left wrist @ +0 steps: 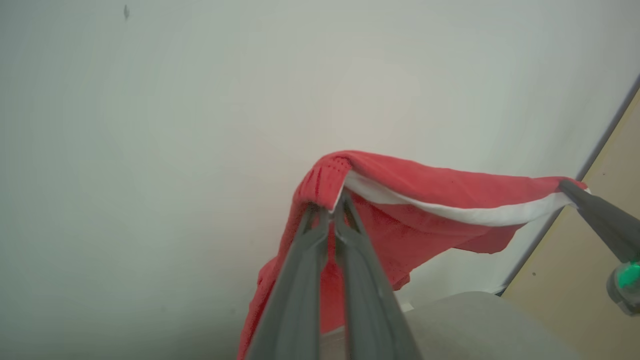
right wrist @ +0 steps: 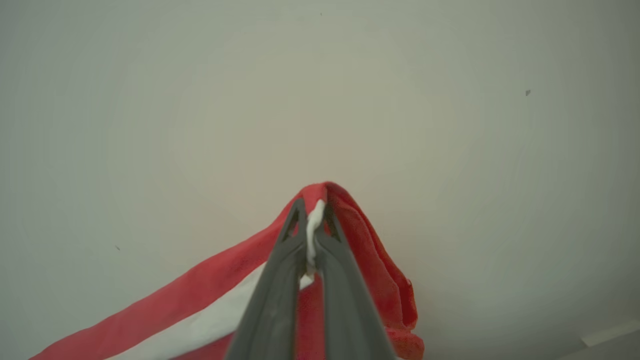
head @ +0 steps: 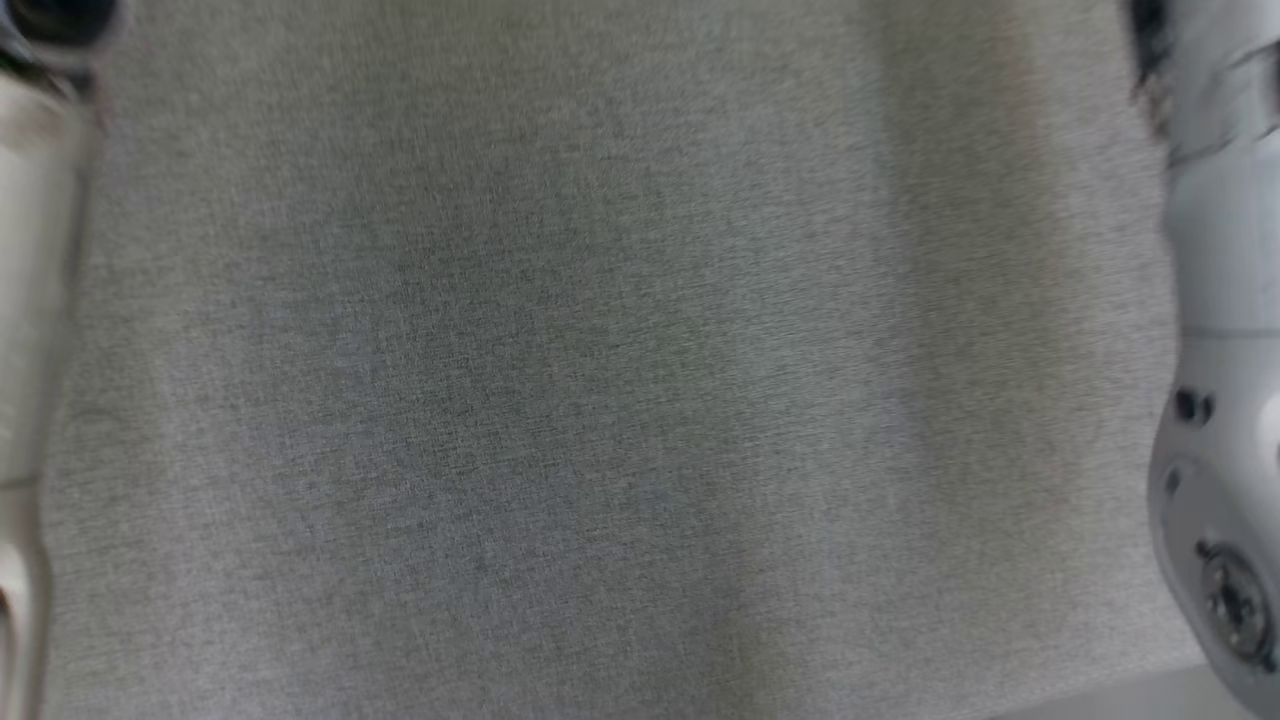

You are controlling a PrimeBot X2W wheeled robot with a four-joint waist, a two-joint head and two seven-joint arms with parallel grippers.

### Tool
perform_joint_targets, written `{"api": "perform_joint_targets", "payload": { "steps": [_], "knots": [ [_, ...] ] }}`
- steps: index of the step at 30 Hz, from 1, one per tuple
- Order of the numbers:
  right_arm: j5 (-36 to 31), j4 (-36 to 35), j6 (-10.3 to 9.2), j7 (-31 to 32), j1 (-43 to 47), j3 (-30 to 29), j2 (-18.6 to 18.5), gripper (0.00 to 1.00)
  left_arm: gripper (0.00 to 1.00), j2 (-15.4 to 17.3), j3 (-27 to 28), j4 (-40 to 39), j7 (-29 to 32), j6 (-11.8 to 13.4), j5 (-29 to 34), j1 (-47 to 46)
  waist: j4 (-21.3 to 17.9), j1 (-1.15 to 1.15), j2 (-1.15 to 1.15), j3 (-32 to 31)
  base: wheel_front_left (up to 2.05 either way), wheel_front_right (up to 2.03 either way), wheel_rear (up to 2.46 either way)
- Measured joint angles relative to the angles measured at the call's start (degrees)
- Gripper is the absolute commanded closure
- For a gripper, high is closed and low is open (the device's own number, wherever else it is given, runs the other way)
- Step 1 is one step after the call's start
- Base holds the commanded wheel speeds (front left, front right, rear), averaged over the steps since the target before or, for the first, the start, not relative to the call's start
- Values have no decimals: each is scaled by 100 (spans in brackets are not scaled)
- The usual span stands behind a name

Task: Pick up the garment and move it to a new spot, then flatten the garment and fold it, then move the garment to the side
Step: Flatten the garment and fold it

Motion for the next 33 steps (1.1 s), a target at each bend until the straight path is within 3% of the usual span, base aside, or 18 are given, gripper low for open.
{"api": "perform_joint_targets", "payload": {
  "steps": [7,18,25,33],
  "knots": [
    [521,-194,0,455,1001,917,-247,100,100,33,-452,205,-154,-152,-178,936,107,-2,-1,225,0,0,0],
    [1302,-2005,0,1807,3482,1412,-1226,100,100,595,-1445,-599,-89,-182,-1091,3211,207,-5,-3,-676,0,0,0],
    [923,-3312,0,3138,5368,1026,-1690,100,100,746,-1828,-691,-29,-116,-1246,4479,243,-6,-3,-1619,0,0,0],
    [446,-4687,0,5181,7410,331,-1538,100,100,1074,-2268,-1141,266,275,-1227,5594,260,-6,-4,-2576,0,0,0]
  ]
}}
